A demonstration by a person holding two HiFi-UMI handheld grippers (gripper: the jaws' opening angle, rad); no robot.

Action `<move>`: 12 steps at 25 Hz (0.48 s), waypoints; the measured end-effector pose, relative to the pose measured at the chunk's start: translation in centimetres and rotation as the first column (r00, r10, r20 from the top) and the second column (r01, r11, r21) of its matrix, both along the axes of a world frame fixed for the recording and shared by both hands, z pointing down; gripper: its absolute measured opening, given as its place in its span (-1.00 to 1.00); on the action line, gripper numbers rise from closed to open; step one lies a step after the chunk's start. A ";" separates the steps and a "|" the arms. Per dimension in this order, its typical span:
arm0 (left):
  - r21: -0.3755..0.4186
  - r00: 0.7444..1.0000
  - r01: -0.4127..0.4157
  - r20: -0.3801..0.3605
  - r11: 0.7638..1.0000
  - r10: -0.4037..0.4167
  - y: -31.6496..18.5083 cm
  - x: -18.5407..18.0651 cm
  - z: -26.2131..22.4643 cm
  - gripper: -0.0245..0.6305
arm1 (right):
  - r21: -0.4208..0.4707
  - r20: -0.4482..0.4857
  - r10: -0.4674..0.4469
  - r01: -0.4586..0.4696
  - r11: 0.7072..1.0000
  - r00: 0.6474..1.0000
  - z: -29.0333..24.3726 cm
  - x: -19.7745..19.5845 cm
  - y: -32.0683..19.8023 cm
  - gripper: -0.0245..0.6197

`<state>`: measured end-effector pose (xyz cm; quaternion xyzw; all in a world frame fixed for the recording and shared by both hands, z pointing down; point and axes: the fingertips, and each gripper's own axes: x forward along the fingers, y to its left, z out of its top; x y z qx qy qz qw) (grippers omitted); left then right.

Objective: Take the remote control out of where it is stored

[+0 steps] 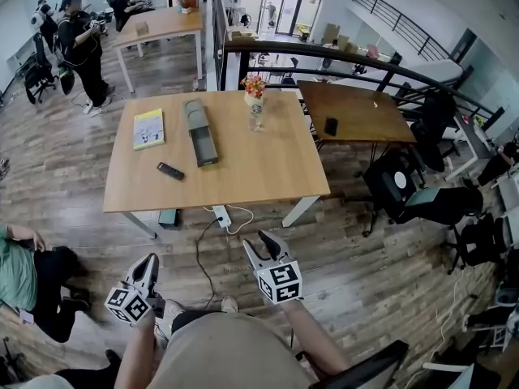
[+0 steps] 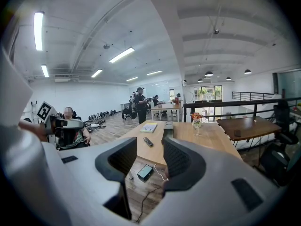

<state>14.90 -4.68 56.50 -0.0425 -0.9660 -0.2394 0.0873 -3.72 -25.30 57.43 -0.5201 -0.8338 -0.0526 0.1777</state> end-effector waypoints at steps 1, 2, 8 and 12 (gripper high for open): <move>0.000 1.000 -0.002 0.002 1.000 0.002 0.0 0.0 0.0 -0.91 | 0.000 -0.001 0.001 -0.001 1.000 1.000 0.0 0.0 0.1 -0.36; 0.000 1.000 -0.005 0.005 1.000 0.005 0.1 0.0 0.0 -0.91 | -0.001 -0.001 0.001 -0.001 1.000 1.000 -0.1 0.0 0.1 -0.36; -0.005 1.000 -0.003 -0.004 1.000 0.003 0.1 -0.1 -0.2 -0.91 | 0.020 0.017 -0.004 0.004 1.000 1.000 0.0 0.1 0.2 -0.51; -0.002 1.000 -0.008 -0.008 1.000 0.008 0.1 -0.3 -0.1 -0.91 | 0.025 0.027 -0.007 0.006 1.000 1.000 0.1 0.1 0.4 -0.54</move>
